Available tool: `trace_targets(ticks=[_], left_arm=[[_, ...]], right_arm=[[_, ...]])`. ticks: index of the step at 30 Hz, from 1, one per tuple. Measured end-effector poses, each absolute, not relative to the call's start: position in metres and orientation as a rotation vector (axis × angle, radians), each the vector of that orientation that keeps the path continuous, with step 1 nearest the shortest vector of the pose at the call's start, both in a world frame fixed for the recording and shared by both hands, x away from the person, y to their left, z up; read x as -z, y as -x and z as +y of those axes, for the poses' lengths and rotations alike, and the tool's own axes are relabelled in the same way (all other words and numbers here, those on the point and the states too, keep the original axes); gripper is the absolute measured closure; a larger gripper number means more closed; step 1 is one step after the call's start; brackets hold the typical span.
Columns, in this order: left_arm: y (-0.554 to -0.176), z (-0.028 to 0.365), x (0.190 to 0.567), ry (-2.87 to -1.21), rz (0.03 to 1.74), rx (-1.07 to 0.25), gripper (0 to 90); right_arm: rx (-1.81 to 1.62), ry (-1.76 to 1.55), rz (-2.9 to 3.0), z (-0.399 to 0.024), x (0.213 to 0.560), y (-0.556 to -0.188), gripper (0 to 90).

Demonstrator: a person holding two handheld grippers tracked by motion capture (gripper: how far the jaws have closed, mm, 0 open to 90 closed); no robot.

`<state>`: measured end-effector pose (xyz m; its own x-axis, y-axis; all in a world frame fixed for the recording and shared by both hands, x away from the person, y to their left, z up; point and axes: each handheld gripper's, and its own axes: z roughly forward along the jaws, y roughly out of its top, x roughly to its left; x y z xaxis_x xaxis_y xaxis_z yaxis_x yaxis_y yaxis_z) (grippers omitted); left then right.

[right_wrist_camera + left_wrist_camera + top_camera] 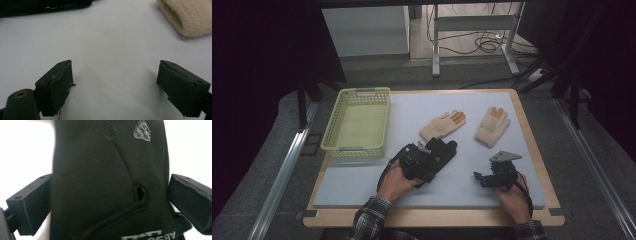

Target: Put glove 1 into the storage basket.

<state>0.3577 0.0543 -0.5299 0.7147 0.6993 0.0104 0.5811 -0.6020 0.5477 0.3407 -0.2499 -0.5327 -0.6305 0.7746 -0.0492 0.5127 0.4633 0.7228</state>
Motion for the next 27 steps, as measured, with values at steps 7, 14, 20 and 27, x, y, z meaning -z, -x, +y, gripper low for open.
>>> trace_targets(ticks=[7,14,20,27], left_arm=[[-0.358,0.057,0.529,-2.380,1.001,-0.284,5.1],[-0.357,0.068,0.522,-2.351,1.005,-0.289,36.4],[-0.354,0.064,0.519,-2.371,1.006,-0.292,52.7],[-0.353,0.066,0.519,-2.350,0.994,-0.277,64.4]], right_arm=[[-0.972,-1.085,2.345,-0.250,0.533,-0.341,13.1],[-0.974,-1.088,2.344,-0.249,0.533,-0.341,13.1],[-0.974,-1.088,2.344,-0.249,0.533,-0.340,13.1],[-0.973,-1.087,2.344,-0.249,0.533,-0.341,13.1]])
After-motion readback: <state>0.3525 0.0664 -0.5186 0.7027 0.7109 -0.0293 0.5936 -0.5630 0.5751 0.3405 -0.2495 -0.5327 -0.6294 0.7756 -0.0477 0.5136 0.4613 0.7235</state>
